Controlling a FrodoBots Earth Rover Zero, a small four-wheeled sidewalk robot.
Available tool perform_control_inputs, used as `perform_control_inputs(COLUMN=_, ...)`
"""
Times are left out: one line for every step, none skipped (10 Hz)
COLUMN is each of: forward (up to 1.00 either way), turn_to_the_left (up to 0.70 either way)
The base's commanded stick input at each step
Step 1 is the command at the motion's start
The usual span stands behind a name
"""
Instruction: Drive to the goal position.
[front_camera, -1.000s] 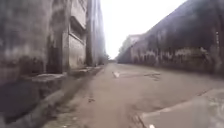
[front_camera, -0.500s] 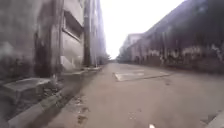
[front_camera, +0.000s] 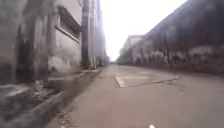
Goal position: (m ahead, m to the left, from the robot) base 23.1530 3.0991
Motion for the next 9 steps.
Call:
perform_control_inputs(forward=1.0, turn_to_the_left=0.0)
perform_control_inputs(forward=1.0, turn_to_the_left=0.0)
perform_control_inputs(forward=1.0, turn_to_the_left=0.0)
perform_control_inputs(forward=1.0, turn_to_the_left=0.0)
perform_control_inputs(forward=1.0, turn_to_the_left=0.0)
perform_control_inputs(forward=1.0, turn_to_the_left=0.0)
perform_control_inputs(forward=1.0, turn_to_the_left=0.0)
perform_control_inputs(forward=1.0, turn_to_the_left=0.0)
perform_control_inputs(forward=1.0, turn_to_the_left=0.0)
